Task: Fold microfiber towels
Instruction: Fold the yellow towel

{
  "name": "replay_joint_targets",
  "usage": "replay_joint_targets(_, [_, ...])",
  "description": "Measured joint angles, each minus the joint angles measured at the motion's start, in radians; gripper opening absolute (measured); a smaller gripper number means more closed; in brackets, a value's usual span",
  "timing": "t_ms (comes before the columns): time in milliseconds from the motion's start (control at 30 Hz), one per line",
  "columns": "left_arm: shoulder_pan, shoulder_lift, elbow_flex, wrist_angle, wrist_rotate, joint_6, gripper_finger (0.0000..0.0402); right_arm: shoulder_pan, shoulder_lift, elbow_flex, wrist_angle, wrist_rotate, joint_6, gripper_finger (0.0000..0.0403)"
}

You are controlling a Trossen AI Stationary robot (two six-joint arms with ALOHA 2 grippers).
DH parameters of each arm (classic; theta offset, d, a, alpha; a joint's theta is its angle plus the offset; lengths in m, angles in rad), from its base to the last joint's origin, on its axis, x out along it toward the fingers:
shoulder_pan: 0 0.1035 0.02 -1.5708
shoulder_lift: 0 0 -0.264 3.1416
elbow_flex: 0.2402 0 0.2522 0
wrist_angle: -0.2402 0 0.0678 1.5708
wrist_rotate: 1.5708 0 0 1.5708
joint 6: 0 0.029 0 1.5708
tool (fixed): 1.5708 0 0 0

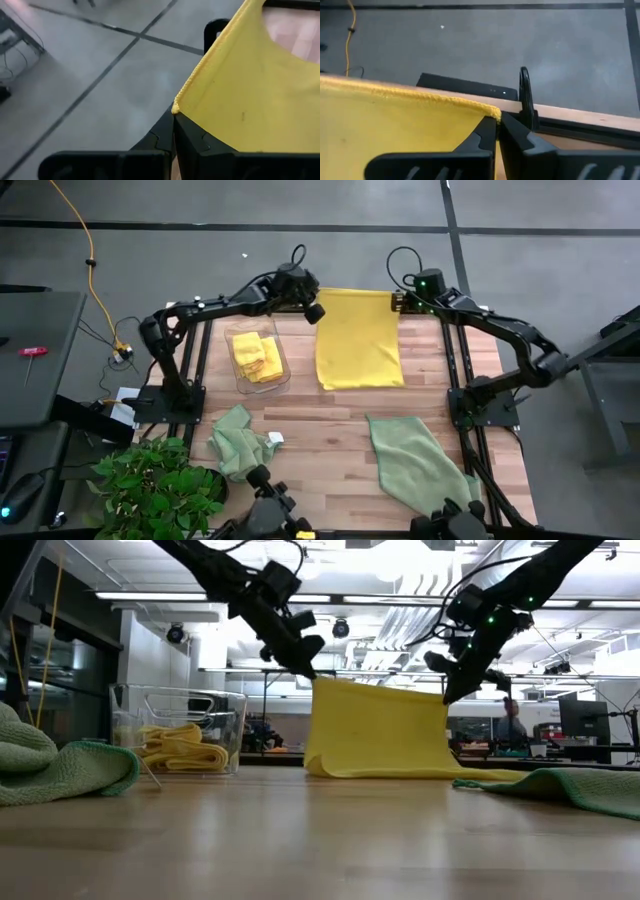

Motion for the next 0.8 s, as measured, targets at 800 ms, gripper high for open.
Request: replay_joint_targets(800, [-0.234, -0.108, -0.001, -0.32, -0.045, 0.039, 0.0, 0.224, -0.279, 0.0, -0.574, -0.071, 0.008, 0.0])
